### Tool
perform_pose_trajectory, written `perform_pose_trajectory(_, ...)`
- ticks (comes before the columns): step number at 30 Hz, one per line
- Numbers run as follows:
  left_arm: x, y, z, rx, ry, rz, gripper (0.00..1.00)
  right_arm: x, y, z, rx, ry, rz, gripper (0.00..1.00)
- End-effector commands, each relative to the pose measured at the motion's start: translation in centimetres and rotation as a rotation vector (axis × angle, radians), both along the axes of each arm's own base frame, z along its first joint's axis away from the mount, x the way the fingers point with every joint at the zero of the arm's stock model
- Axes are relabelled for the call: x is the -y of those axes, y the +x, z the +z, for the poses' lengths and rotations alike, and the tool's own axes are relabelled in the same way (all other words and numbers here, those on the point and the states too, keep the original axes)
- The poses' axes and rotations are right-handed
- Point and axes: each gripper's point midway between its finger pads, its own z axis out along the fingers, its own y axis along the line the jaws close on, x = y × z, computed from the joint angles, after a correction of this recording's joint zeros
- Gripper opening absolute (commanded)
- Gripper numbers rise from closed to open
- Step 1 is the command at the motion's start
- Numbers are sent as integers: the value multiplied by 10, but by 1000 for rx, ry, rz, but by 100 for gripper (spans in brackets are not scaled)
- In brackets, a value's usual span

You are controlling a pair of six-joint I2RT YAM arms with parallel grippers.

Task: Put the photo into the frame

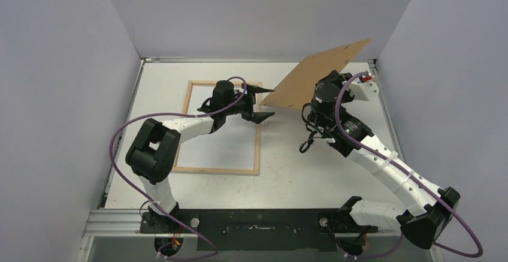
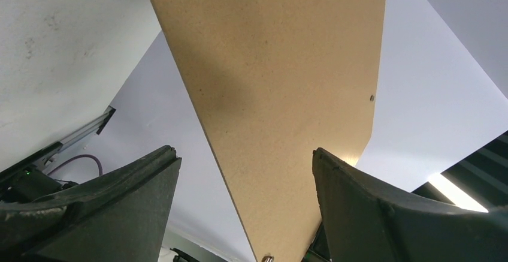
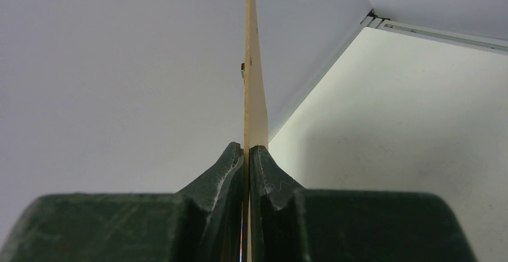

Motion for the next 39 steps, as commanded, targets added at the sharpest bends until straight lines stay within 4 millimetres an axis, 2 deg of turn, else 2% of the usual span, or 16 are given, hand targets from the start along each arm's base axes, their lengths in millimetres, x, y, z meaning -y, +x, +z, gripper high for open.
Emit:
perform_pose_trajectory(1,3,7,27,46,-41,33,77,5,-2,20,113,136,-27,0)
perform_pose_trajectory(4,10,15,29,42,-52,48,68,3,-2,18,118,159,-21,0)
perform_pose_trajectory(7,15,26,40,70,-73,71,57,3,-4,16,127,186,-13,0)
perform_pose_trajectory(12,31,28,55,99,-99,38,58,4,-6,15,130,206,-5,0)
perform_pose_trajectory(15,37,25,51,86,-98,27,63,3,-6,15,132,213,-2,0)
perform_pose_trajectory(18,36,27,48,78,-104,42,61,2,-5,16,136,227,8,0)
perform_pose_trajectory(23,36,37,53,99,-111,63,35,-1,-7,14,136,252,31,0)
perform_pose_trajectory(29,30,52,59,132,-109,94,3,1,-14,2,100,267,49,0)
perform_pose_trajectory(30,28,55,60,140,-106,99,0,2,-15,0,95,267,49,0)
perform_pose_trajectory(35,18,66,66,187,-90,126,0,6,-22,-8,62,263,51,0)
perform_pose_trajectory(37,13,72,69,225,-55,124,0,9,-26,-12,43,260,47,9)
perform_pose_trajectory(39,6,81,81,283,-22,127,0,9,-28,-16,29,255,55,18)
